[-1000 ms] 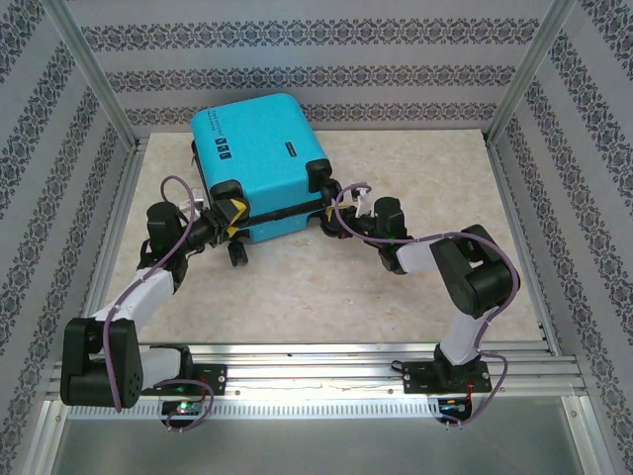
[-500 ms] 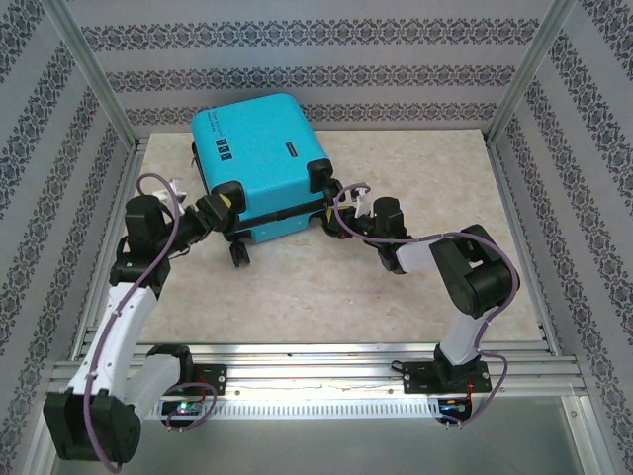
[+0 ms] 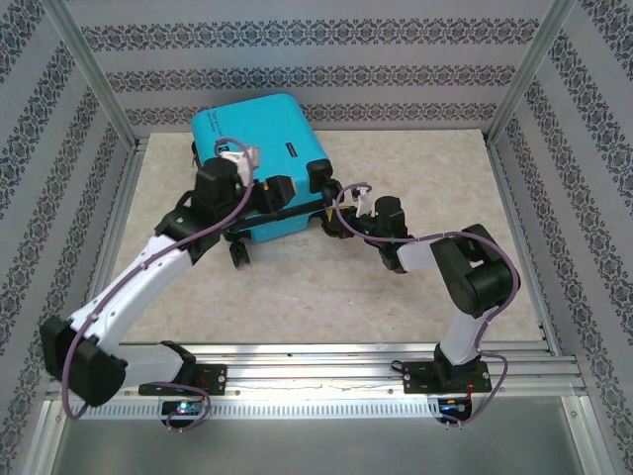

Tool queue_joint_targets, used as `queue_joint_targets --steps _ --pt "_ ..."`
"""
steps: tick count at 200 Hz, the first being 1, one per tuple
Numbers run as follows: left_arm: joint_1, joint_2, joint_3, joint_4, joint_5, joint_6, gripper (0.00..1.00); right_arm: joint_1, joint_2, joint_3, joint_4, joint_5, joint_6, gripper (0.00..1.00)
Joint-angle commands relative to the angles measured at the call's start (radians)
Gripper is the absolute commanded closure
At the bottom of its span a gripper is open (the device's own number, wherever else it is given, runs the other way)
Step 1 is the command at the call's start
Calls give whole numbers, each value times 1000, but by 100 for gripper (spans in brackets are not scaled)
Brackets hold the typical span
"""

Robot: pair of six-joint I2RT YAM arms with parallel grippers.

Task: Pack the luggage

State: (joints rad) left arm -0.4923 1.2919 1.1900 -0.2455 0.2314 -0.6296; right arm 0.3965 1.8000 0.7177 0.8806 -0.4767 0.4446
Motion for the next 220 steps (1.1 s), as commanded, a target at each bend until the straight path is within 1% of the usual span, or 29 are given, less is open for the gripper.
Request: queue_joint_targets --steps 1,25,45,60,76,133,175,220 --pt "-49 84 70 -69 -116 57 36 -17 20 8 29 -69 25 100" --pt "-95 210 178 -110 -126 79 34 -28 38 15 53 -96 42 100" --pt "-131 303 269 -173 -173 107 34 -34 47 22 57 -110 45 100" --pt "-151 355 304 -187 -208 116 33 -35 52 27 58 -117 46 100" --pt "-158 394 321 -179 -208 109 32 -36 56 29 62 -120 48 100" --pt "-173 496 382 -170 -215 78 31 -37 62 24 75 -129 52 100" --pt "-173 545 400 -109 -225 43 29 -40 64 17 83 -133 56 100" --pt "-173 562 384 0 -189 16 27 -41 61 17 77 -137 52 100"
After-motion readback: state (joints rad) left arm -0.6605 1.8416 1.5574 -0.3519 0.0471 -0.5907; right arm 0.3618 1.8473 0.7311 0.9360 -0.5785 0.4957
